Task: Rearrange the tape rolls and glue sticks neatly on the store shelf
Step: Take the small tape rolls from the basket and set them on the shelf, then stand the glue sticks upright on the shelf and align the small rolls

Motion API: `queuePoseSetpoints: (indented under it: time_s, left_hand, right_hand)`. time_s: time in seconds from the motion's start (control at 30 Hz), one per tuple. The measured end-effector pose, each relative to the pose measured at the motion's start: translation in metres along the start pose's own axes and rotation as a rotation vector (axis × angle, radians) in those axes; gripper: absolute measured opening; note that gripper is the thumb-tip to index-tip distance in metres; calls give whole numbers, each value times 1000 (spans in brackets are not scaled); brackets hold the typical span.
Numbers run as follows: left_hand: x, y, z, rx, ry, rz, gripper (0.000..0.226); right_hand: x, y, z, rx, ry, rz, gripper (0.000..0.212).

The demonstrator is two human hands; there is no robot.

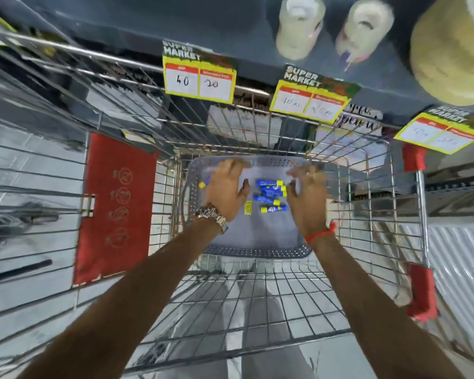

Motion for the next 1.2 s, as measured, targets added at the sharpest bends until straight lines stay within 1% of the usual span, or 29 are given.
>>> queuePoseSetpoints:
  time_s: [0.07, 0.1, 0.17, 0.2, 0.27, 0.33, 0.43, 0.5, 0.57, 0.6, 0.63, 0.7, 0.73, 0.8, 0.87, 0.9, 0.97, 1.03, 1.07, 1.13, 1.2]
  left_hand:
    - [-1, -57, 31, 0, 133, 232, 28]
    - [-1, -82, 44, -28, 196, 338, 30]
    - [-3, -121, 61, -87, 261, 484, 37]
    - [-6, -133, 63, -111, 258, 516, 39]
    - [-15, -153, 60, -178, 199, 544, 38]
    - [-22, -166, 53, -250, 122, 546, 36]
    - [-29, -179, 39, -299, -24, 500, 32]
    - [-26, -185, 31, -332, -119, 525, 25]
    - [-22, -190, 29, -369, -177, 561, 22]
    - [-20, -190, 28, -365, -187, 587, 27]
    - [-19, -186, 25, -401, -212, 562, 33]
    - [-13, -181, 21, -335, -203, 597, 35]
    - [-12, -176, 26, -324, -149, 591, 39]
    - [-7, -158, 41, -298, -24, 538, 43]
    - [0, -130, 43, -162, 31, 440, 36]
    - [3, -115, 42, -61, 38, 376, 32]
    - [9, -77, 37, 46, 16, 213, 24]
    - [19, -41, 21, 131, -48, 103, 17]
    - [24, -20, 11, 164, -76, 51, 16]
    - [28, 30, -9, 186, -126, -102, 18]
    - [31, 94, -33, 208, -168, -318, 19]
  right_hand:
    - [6, -60, -46, 111, -106, 265, 27]
    - [11, -84, -62, 180, -115, 371, 30]
    - [17, -119, -84, 277, -87, 505, 37]
    - [18, -132, -91, 315, -66, 545, 38]
    - [15, -149, -98, 403, -23, 578, 30]
    - [10, -153, -101, 409, -15, 540, 21]
    - [10, -154, -101, 492, 8, 524, 18]
    - [10, -153, -98, 543, 33, 490, 17]
    - [11, -150, -95, 496, 22, 505, 13]
    - [11, -148, -97, 474, 0, 507, 17]
    - [15, -149, -98, 493, -8, 548, 22]
    - [23, -154, -101, 555, 19, 635, 33]
    - [27, -155, -103, 578, 19, 690, 37]
    - [33, -152, -98, 556, 7, 769, 40]
    - [37, -141, -87, 449, -7, 810, 41]
    - [40, -132, -80, 402, -15, 802, 37]
    - [39, -111, -61, 327, -34, 738, 29]
    - [36, -86, -40, 189, -63, 628, 21]
    - [32, -70, -28, 111, -62, 545, 23]
    - [28, -28, 7, -60, -18, 323, 32]
    - [27, 25, 51, -235, 61, 71, 28]
Point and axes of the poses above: each hand's wrist, its own x-axis away from the middle knuckle, its own y-axis out of the back of the hand, z = x × y, the point moved 10 cm from there along -x, towards the middle knuckle, and after that the axes turned 8 degrees about z, right-handed, at the moved point
